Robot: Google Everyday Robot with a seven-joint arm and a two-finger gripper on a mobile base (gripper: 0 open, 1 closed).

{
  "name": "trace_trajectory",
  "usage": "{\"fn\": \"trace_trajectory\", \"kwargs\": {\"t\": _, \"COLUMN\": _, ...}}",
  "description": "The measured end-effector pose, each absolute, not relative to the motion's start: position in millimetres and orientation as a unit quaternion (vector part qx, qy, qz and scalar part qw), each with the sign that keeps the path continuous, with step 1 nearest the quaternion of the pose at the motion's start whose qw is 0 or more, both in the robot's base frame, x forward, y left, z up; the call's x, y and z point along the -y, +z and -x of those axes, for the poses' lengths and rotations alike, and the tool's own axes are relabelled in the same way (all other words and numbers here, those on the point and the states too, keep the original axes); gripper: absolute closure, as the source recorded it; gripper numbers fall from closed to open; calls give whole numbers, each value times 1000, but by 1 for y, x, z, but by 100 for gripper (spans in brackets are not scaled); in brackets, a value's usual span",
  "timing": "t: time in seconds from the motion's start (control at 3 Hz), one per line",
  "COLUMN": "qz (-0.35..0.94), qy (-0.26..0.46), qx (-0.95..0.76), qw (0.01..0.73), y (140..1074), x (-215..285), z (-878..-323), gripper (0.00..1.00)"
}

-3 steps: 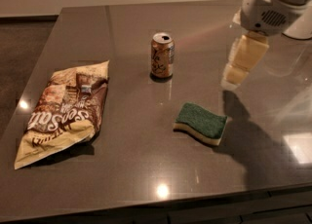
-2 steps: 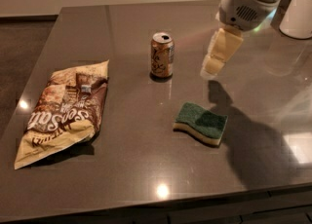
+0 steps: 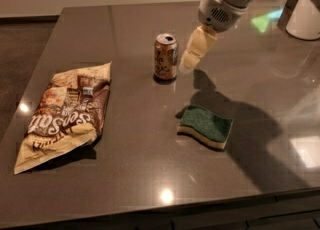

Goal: Move orange can near brown chip bag

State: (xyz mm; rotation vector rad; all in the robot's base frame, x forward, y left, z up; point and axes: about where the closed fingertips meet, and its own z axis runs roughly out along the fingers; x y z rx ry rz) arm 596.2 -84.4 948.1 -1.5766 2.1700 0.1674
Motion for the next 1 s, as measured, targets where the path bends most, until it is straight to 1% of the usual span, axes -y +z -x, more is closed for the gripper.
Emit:
{"fn": "trace_trajectory", "kwargs": {"t": 0.33, "qz": 565, "qy": 72, "qx": -787, "qw": 236, "y": 939, "x": 68, "z": -616, "gripper": 0}}
{"fn": "trace_trajectory", "kwargs": {"t": 1.0, "qz": 557, "qy": 99, "qx": -786, "qw": 248, "y": 927, "x": 39, "z": -636, "gripper": 0}}
